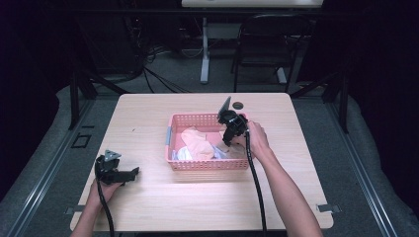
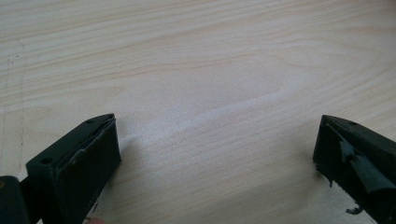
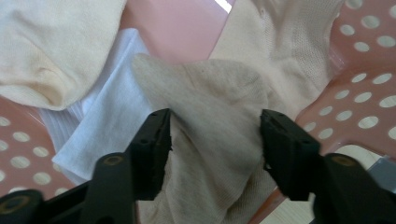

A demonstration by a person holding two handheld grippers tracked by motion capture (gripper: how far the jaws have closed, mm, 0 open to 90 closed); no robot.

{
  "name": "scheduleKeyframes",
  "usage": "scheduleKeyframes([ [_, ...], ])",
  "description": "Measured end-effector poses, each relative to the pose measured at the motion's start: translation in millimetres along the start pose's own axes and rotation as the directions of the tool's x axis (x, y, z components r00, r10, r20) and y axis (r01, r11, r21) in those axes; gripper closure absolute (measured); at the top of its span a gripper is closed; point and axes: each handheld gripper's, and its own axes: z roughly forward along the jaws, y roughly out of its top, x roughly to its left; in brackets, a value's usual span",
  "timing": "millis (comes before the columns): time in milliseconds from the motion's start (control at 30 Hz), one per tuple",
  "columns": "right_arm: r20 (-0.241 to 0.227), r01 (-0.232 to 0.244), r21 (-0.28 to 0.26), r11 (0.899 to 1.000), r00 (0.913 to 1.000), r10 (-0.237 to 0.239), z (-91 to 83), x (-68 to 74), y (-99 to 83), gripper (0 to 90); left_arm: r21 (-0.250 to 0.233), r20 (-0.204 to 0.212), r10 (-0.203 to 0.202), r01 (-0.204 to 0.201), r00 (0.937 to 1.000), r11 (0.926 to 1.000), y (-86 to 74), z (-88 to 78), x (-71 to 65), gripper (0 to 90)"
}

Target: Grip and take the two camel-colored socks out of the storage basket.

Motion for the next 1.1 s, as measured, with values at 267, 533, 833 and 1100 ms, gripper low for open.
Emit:
scheduleKeyframes([
  [267, -0.026, 0.003, 0.02, 1.0, 0.9997, -0.002, -3.8, -1.8, -4.6, 78.4, 0.0, 0.001, 0.001, -0.001, 1.0, 1.0, 0.1, 0.1, 0.1, 0.2],
  [533, -0.062, 0.003, 0.027, 1.0, 0.9981, -0.001, -13.9, -1.6, -6.4, 84.9, 0.0, 0.001, 0.002, -0.002, 1.0, 1.0, 0.1, 0.1, 0.2, 0.2],
  [833, -0.087, 0.008, 0.009, 1.0, 0.9962, -0.007, -36.8, -5.1, -8.4, 85.2, 0.001, 0.001, 0.002, -0.002, 1.0, 1.0, 0.1, 0.0, 0.2, 0.2],
  [1100, -0.081, 0.015, -0.004, 1.0, 0.9966, -0.015, -53.4, -5.7, -8.5, 85.2, 0.0, 0.001, 0.002, -0.002, 1.0, 1.0, 0.1, 0.0, 0.1, 0.2],
])
